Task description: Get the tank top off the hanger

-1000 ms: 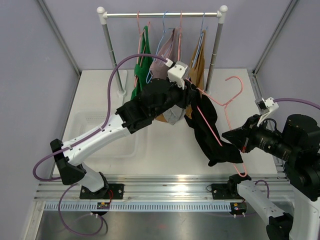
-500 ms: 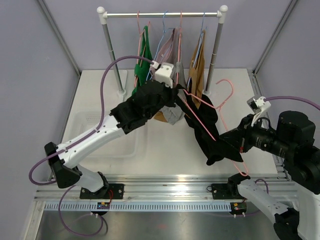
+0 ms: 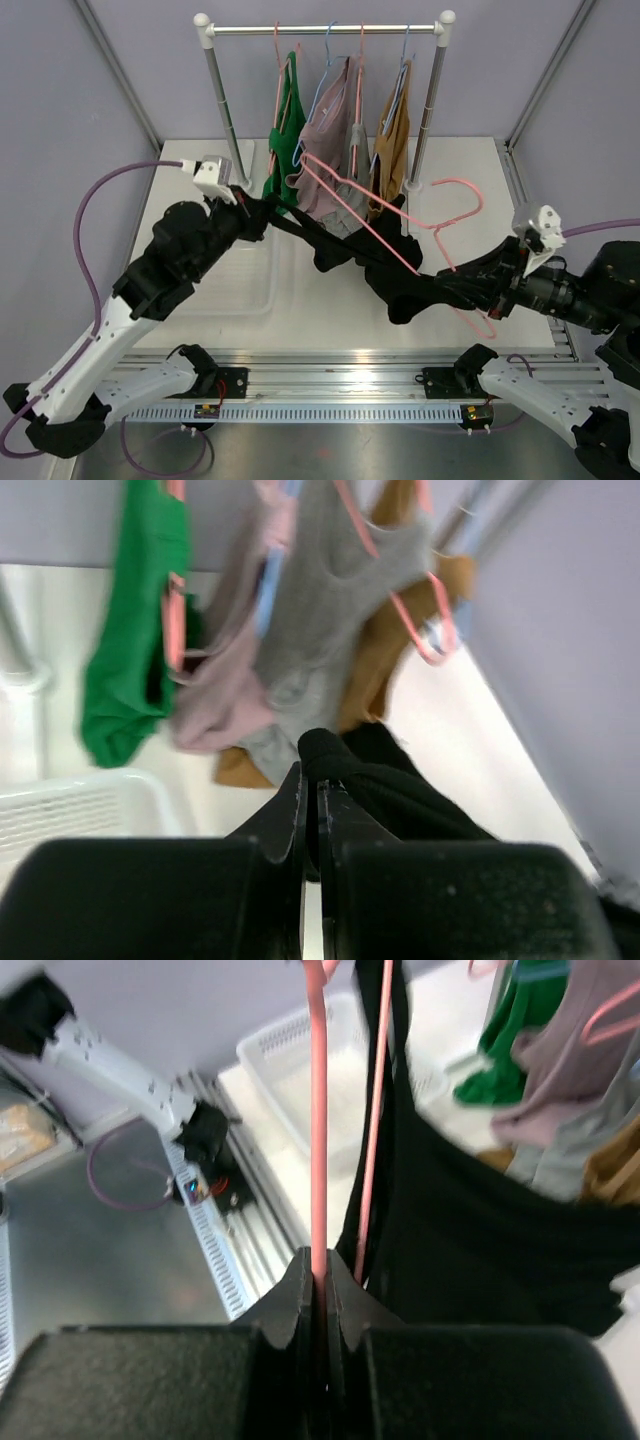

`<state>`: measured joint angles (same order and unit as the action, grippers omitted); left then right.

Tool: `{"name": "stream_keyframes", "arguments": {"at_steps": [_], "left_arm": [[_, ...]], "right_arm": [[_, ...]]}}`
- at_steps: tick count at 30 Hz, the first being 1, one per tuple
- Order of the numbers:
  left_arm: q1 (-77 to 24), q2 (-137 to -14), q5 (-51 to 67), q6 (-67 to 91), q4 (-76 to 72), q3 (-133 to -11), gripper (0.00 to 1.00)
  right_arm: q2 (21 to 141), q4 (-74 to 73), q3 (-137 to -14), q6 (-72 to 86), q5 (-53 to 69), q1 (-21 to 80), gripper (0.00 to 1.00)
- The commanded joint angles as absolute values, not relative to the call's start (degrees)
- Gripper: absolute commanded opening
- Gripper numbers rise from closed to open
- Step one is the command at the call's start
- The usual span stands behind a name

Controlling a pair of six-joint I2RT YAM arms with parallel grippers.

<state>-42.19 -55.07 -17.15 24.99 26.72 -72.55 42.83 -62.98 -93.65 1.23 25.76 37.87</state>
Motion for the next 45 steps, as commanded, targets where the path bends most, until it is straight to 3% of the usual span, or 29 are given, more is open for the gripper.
{"name": "stream_keyframes", "arguments": {"at_steps": [1, 7, 8, 12, 17, 21, 22, 23, 25, 26, 28, 30, 36, 40, 45], "left_arm": [[-42.0, -46.3, 1.9, 23.7, 15.7, -62.7, 0.0], [-48.4, -41.7, 18.9, 24.8, 6.7, -50.8, 0.0], [-50.9, -42.4, 18.6, 24.1, 6.7, -50.2, 0.0], [-62.2, -46.9, 12.1, 19.7, 9.7, -48.4, 0.0], [-64.7, -48.5, -12.4, 23.7, 19.8, -50.5, 0.0], [-64.7, -48.2, -21.4, 25.2, 30.0, -53.6, 0.04], [-64.7, -48.0, -22.1, 25.1, 31.4, -54.2, 0.11], [-64.7, -47.5, -23.7, 25.3, 34.3, -55.9, 0.36], [-64.7, -46.5, -25.2, 25.6, 37.0, -57.2, 0.55], [-64.7, -45.2, -26.8, 25.9, 39.6, -58.4, 0.72], [-64.6, -44.0, -28.1, 25.8, 42.0, -59.5, 0.8], [-64.7, -41.8, -29.0, 24.8, 44.7, -60.5, 0.86], [-64.6, -37.2, -31.5, 24.6, 50.3, -61.2, 0.9], [-64.6, -32.3, -31.9, 24.6, 50.9, -58.8, 0.93], [-64.7, -29.1, -32.3, 24.8, 51.2, -56.4, 0.95]], "right_arm": [[41.1, -43.5, -92.2, 3.9, 23.8, 38.5, 0.0], [40.7, -7.0, -72.8, 12.0, 19.5, 38.5, 0.0], [40.9, 6.0, -70.2, 13.3, 19.0, 38.5, 0.0], [42.9, 27.1, -62.3, 15.6, 14.6, 38.5, 0.0], [46.8, -9.2, -80.5, 11.5, -7.7, 38.5, 0.0], [49.8, -40.1, -88.5, 13.3, -17.8, 38.5, 0.0], [49.5, -43.3, -88.9, 13.9, -19.9, 38.5, 0.0], [49.0, -48.0, -88.9, 14.5, -20.7, 38.5, 0.0], [47.3, -51.5, -88.9, 15.9, -23.7, 38.5, 0.0], [47.1, -54.7, -89.5, 16.4, -25.1, 38.5, 0.0], [48.5, -57.5, -90.7, 17.3, -27.8, 38.5, 0.0], [52.1, -58.8, -92.5, 16.7, -27.8, 38.5, 0.0], [65.4, -57.8, -101.6, 14.0, -27.5, 37.8, 0.0], [73.5, -56.7, -108.4, 13.5, -16.0, 29.2, 0.0], [83.4, -55.7, -115.4, 10.2, -17.8, 26.1, 0.0]]}}
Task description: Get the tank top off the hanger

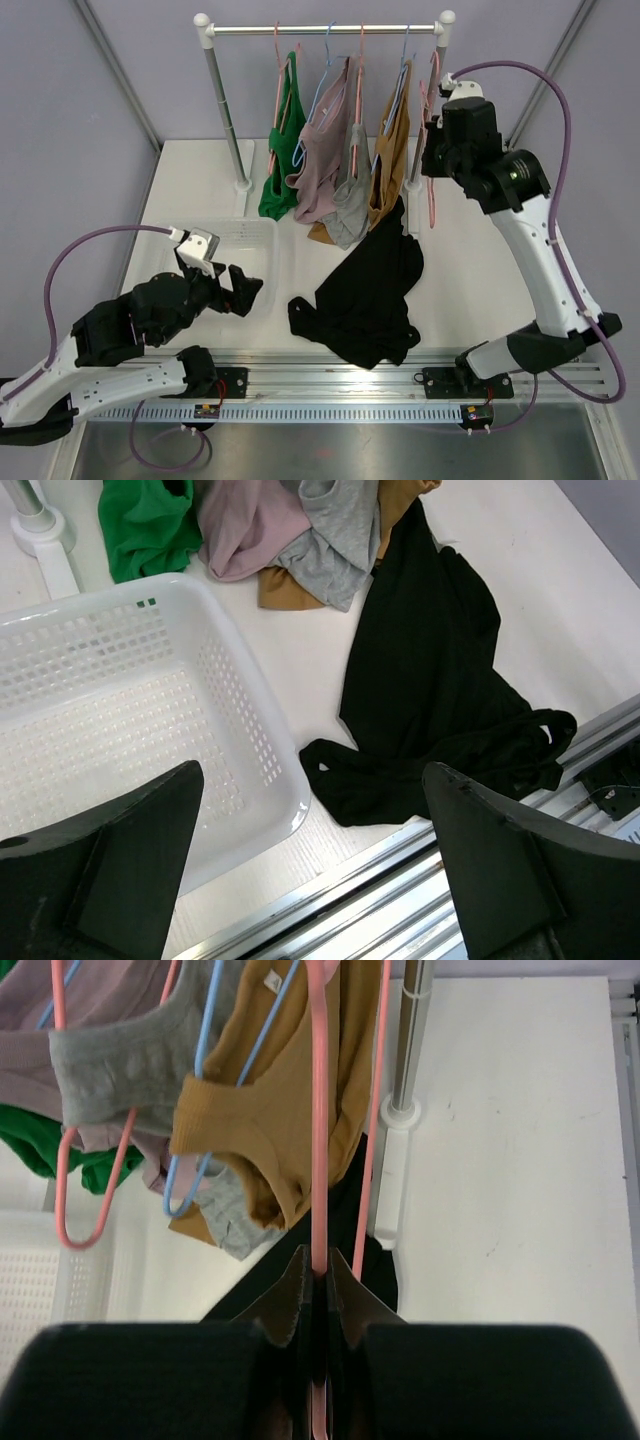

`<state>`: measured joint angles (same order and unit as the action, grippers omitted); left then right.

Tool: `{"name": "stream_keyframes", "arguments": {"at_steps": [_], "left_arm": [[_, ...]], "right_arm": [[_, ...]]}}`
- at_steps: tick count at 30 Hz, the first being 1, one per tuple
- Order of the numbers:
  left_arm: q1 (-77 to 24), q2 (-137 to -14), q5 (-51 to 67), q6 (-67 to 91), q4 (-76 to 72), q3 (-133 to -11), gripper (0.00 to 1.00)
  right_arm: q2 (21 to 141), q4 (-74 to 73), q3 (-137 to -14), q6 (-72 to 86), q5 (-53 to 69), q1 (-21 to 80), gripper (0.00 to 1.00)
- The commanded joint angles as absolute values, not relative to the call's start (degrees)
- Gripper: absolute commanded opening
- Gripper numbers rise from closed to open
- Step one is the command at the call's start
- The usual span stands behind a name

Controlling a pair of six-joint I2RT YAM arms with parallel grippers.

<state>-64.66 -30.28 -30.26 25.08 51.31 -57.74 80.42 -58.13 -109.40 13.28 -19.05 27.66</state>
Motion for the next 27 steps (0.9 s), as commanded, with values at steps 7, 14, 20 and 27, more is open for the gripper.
{"name": "stream_keyframes", "arguments": {"at_steps": [7, 14, 20, 27], "left_arm": [[-64.6, -28.7, -32.3, 24.5, 50.2, -54.7, 0.99], [-64.5, -29.3, -32.3, 24.7, 50.1, -54.6, 0.99], [-64.6, -31.4, -32.0, 25.9, 49.8, -55.2, 0.99], [-64.7, -41.1, -29.6, 27.9, 45.3, -58.5, 0.99]], "right_arm": [[96.3, -56.7, -131.5, 8.0, -11.0, 19.3, 0.0], [111.3, -62.1, -150.0, 6.2, -7.4, 17.0, 0.0], [113.5, -59.3, -145.3, 7.2, -6.2, 16.8, 0.0], [105.8, -54.8, -134.6, 8.7, -7.6, 16.9, 0.35]]}}
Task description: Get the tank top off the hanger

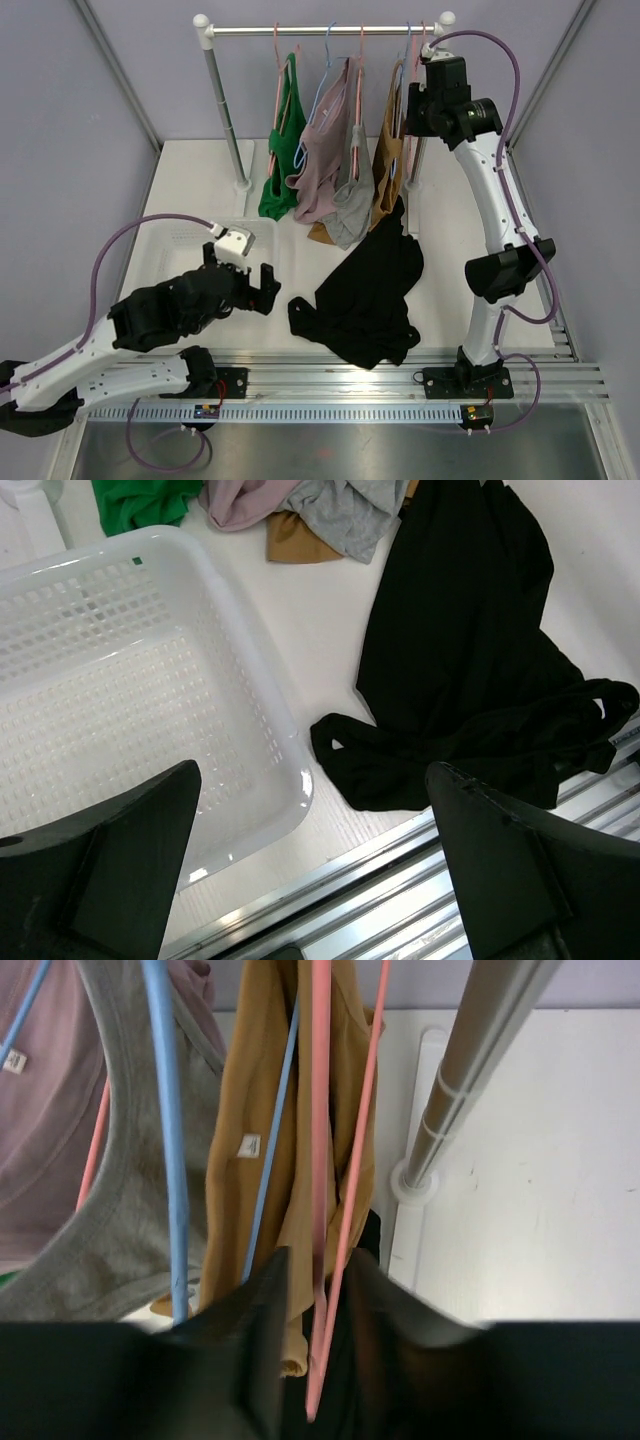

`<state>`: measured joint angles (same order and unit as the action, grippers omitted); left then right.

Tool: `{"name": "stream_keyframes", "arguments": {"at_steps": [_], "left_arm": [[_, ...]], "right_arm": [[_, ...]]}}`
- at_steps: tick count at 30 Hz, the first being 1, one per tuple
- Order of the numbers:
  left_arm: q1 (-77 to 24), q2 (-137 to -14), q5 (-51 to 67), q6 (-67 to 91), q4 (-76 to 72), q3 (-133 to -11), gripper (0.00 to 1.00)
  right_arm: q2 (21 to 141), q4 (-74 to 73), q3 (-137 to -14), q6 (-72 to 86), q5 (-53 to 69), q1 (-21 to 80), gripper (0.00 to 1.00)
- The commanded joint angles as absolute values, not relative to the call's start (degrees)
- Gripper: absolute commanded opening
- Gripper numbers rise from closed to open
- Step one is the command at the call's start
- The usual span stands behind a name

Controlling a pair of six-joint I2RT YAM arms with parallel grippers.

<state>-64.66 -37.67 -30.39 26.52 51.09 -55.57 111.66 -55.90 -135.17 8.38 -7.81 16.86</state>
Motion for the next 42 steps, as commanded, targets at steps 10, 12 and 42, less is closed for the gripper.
{"name": "stream_keyframes", "arguments": {"at_steps": [10, 12, 42], "left_arm": [[-65.9, -64.0, -16.4, 27.4, 20.9, -59.5, 0.99], [-66.4, -71.5, -16.3, 27.3, 17.9, -61.2, 0.99], [-67.9, -92.4, -23.5, 31.6, 22.0, -68.8, 0.0]], "right_arm": [[89.8, -57.2, -126.3, 6.4, -14.7, 16.8, 0.99], [84.0, -57.5, -121.2, 6.7, -15.7, 16.9, 1.0], [52.6, -51.3, -92.6, 8.4, 0.4, 16.9, 1.0]]}}
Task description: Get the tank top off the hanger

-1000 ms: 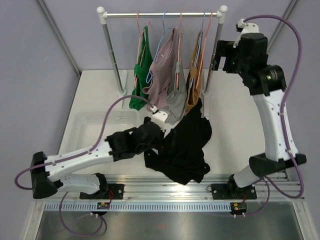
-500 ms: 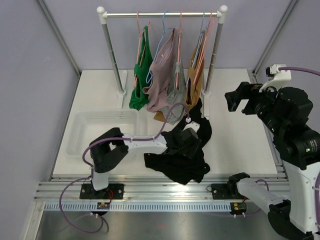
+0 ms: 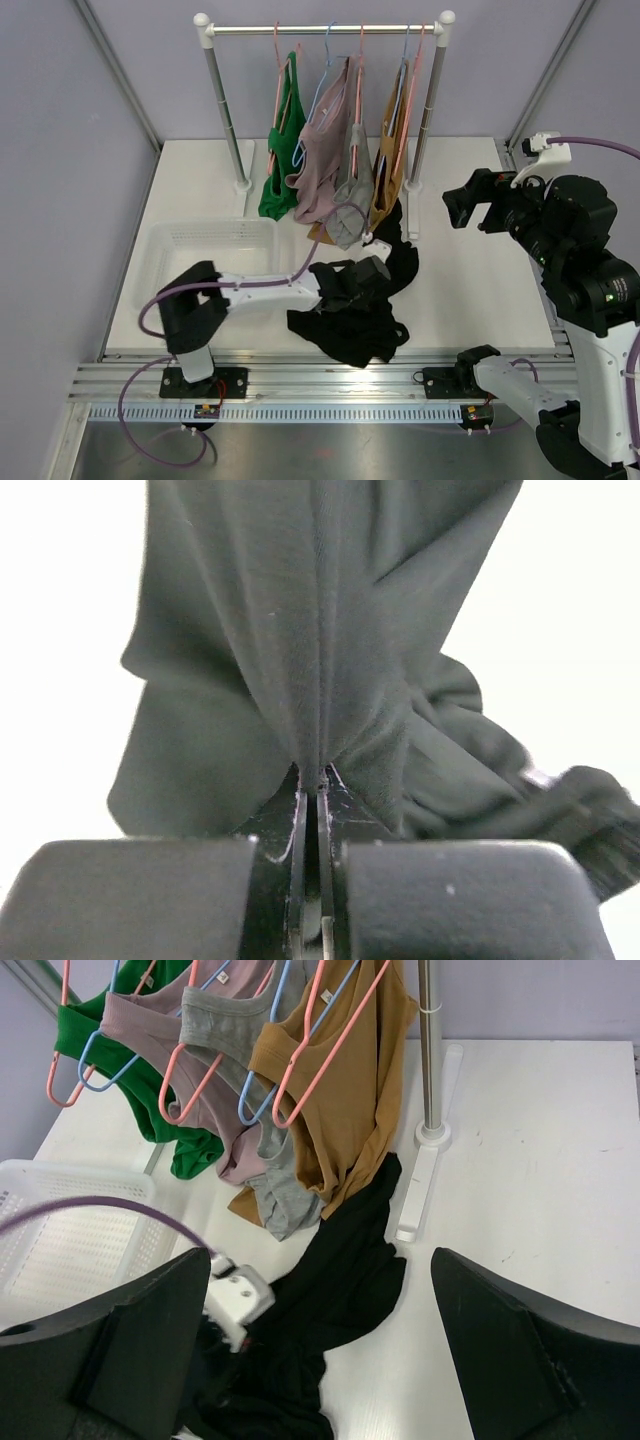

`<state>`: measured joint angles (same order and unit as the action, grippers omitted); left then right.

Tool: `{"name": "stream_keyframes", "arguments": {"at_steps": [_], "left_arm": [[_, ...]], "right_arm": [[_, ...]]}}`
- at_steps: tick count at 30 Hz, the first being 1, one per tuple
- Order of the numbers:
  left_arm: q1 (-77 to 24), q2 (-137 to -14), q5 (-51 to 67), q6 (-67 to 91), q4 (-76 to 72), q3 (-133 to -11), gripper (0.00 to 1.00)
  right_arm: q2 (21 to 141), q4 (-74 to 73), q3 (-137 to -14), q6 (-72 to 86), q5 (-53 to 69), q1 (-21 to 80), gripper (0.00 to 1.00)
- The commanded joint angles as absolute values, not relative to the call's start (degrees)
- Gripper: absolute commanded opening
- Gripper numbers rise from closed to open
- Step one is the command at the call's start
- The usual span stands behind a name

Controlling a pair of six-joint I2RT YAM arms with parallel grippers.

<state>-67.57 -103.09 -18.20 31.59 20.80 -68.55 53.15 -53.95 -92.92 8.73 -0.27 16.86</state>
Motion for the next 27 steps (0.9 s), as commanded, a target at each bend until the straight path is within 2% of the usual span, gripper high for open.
{"name": "stream_keyframes", "arguments": {"at_steps": [1, 7, 16, 21, 25, 27], "left_arm": [[-68.0, -87.8, -25.3, 30.9, 22.9, -69.0, 0.0], [-67.9, -75.5, -32.6, 27.2, 32.5, -73.6, 0.0], [-67.3, -65.1, -53.1, 22.9, 55.4, -93.2, 0.0], [-58.7, -63.7, -55.6, 18.9, 61.8, -102.1, 0.0], [-45.3, -61.6, -52.7, 17.2, 62.1, -99.3, 0.0], [-41.7, -60.3, -50.0, 17.6, 61.1, -96.6, 0.0]], "right_arm": [[52.6, -51.1, -92.5, 8.5, 0.4, 16.8, 0.99], [53.1, -50.5, -91.9, 8.8, 0.4, 16.8, 0.99], [54.8, -50.2, -92.9, 8.3, -2.0, 16.8, 1.0], [55.1, -48.8, -92.1, 9.2, -0.9, 16.8, 0.99], [55.0, -48.2, -91.9, 9.8, -0.3, 16.8, 1.0], [55.0, -47.7, -91.9, 9.7, -0.3, 16.8, 1.0]]}}
